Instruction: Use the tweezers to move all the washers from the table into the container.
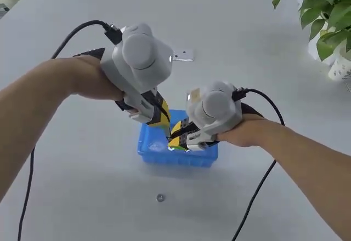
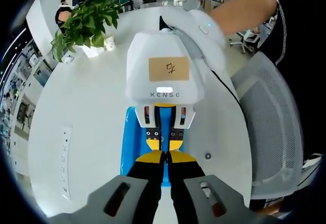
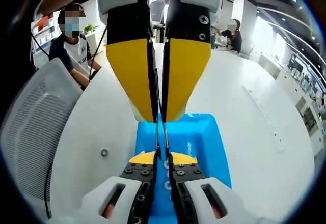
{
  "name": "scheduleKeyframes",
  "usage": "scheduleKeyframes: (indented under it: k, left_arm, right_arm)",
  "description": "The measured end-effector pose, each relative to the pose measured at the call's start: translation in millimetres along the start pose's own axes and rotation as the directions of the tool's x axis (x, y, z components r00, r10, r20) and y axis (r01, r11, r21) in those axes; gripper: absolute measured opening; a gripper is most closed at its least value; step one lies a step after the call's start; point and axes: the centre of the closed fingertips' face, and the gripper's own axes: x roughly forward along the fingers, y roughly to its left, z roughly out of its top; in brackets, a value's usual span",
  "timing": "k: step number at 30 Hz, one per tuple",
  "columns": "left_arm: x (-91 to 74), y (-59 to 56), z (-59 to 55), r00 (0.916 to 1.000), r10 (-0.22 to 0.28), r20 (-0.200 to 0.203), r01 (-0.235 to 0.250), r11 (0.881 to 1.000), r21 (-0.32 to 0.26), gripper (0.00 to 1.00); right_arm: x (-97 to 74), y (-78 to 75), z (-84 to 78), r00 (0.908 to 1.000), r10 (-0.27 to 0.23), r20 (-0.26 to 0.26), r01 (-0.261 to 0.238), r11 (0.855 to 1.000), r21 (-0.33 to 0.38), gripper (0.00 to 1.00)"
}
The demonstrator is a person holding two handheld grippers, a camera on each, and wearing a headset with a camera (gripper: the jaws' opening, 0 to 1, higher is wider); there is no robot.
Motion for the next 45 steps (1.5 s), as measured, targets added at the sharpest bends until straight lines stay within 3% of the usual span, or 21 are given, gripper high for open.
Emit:
scheduleKeyframes:
  k: [9, 19, 34, 45]
  left_arm:
    - [-11.2, -15.2, 10.1, 0.9998, 0.014, 0.012, -0.014, 1.0, 0.011, 0.06]
    - [-10.6, -36.9, 12.4, 0.9999, 0.01, 0.005, -0.01, 1.0, 0.021, 0.06]
    - [-17.2, -33.6, 17.8, 0.9993, 0.033, 0.017, -0.034, 0.999, 0.029, 0.06]
    - [-23.7, -45.1, 20.9, 0.9994, 0.032, 0.011, -0.032, 0.999, 0.033, 0.06]
  right_arm:
    - [-12.7, 14.2, 8.3, 0.9995, -0.024, 0.017, 0.025, 1.0, -0.012, 0.1]
    - [-15.0, 33.1, 8.7, 0.9991, -0.033, 0.028, 0.033, 0.999, -0.008, 0.1]
    - [-21.1, 30.3, 15.1, 0.9981, -0.053, 0.031, 0.054, 0.998, -0.024, 0.1]
    - [-26.0, 41.8, 20.9, 0.9976, -0.058, 0.04, 0.059, 0.998, -0.036, 0.1]
